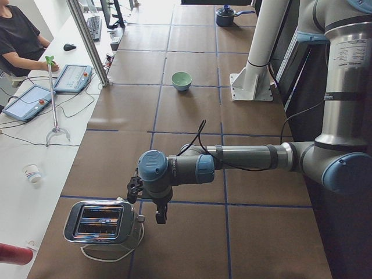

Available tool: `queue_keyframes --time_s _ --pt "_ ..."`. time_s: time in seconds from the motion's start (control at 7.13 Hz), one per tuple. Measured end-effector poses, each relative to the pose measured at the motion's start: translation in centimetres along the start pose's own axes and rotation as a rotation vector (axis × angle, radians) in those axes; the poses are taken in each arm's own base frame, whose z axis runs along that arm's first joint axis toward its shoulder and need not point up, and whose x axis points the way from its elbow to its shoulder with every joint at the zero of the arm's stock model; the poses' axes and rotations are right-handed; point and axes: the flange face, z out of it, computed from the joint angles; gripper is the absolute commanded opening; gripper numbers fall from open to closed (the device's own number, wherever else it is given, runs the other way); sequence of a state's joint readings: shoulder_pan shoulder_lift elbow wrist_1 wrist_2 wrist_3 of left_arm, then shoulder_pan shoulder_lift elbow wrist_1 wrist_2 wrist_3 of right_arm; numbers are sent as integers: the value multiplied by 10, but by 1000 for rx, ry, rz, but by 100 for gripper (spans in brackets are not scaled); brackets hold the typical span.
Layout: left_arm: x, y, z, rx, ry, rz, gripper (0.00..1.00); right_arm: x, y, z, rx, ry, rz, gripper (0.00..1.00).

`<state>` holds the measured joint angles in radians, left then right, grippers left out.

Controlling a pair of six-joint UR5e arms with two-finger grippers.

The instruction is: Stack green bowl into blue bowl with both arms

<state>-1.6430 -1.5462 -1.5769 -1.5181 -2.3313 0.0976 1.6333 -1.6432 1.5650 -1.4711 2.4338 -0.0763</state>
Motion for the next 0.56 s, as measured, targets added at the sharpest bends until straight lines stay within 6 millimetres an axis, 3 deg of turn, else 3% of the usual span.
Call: queue_keyframes --time_s 0.56 --pt "1 0 -1 3 0 3 100 8 4 -7 17 3 6 100"
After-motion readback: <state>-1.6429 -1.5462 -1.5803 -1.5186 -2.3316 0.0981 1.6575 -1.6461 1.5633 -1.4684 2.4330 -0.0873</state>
